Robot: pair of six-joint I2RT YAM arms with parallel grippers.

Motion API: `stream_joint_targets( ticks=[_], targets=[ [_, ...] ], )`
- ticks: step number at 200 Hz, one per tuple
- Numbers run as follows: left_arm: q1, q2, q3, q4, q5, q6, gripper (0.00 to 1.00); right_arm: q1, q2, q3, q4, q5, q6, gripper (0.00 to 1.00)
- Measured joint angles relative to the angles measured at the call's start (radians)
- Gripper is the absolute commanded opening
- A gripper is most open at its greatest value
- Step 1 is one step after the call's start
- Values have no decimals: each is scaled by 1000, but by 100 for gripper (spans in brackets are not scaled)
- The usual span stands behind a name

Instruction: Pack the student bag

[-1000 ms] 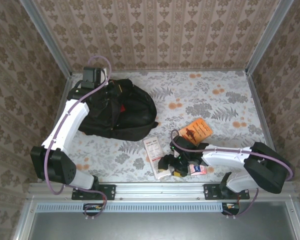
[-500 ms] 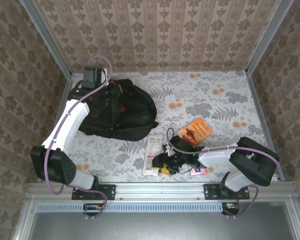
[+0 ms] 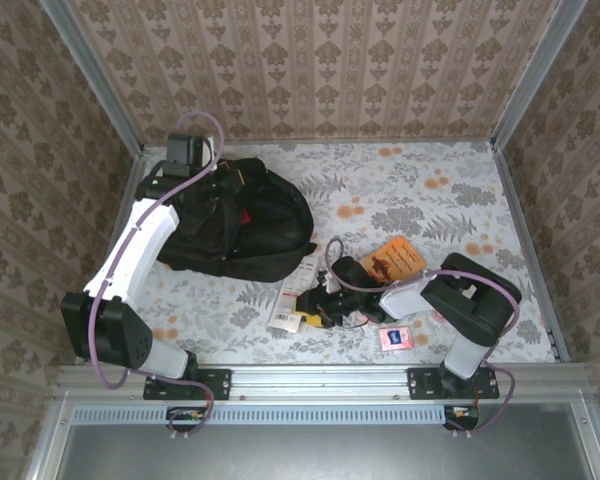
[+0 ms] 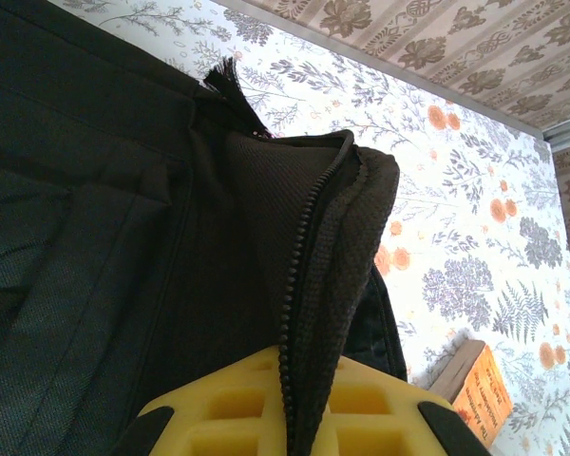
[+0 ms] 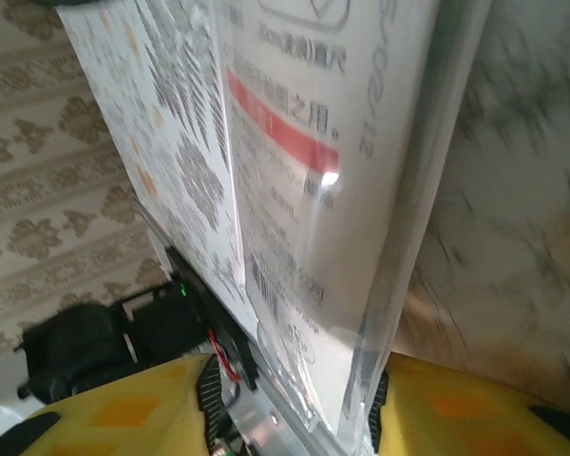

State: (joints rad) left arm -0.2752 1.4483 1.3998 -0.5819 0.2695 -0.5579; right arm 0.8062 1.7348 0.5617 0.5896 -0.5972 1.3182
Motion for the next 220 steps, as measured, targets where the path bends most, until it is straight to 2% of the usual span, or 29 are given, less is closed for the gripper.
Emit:
stream_joint_targets(
  ticks=[41, 78, 105, 123, 148, 178, 202, 220],
  targets=[
    [-6, 0, 0, 0, -5, 0, 0, -18, 91, 63, 68, 53, 21, 23],
    [-8, 0, 0, 0, -7, 0, 0, -29, 109, 67, 82, 102, 19, 8],
    [-8, 1, 0, 1, -7, 0, 0, -37, 114, 67, 82, 131, 17, 12],
    [-8, 1, 0, 1, -7, 0, 0, -37, 114, 70, 97, 137, 16, 33],
    [-12, 1, 0, 2, -8, 0, 0, -36, 128, 101, 127, 146, 22, 41],
    [-19, 1, 0, 4, -9, 0, 0, -36, 153, 122, 155, 149, 28, 37],
    [-20, 1, 0, 4, -13, 0, 0, -33, 186, 140, 174, 165, 38, 26],
    [-23, 1, 0, 4, -16, 0, 0, -31, 206, 144, 195, 183, 48, 13]
  ],
)
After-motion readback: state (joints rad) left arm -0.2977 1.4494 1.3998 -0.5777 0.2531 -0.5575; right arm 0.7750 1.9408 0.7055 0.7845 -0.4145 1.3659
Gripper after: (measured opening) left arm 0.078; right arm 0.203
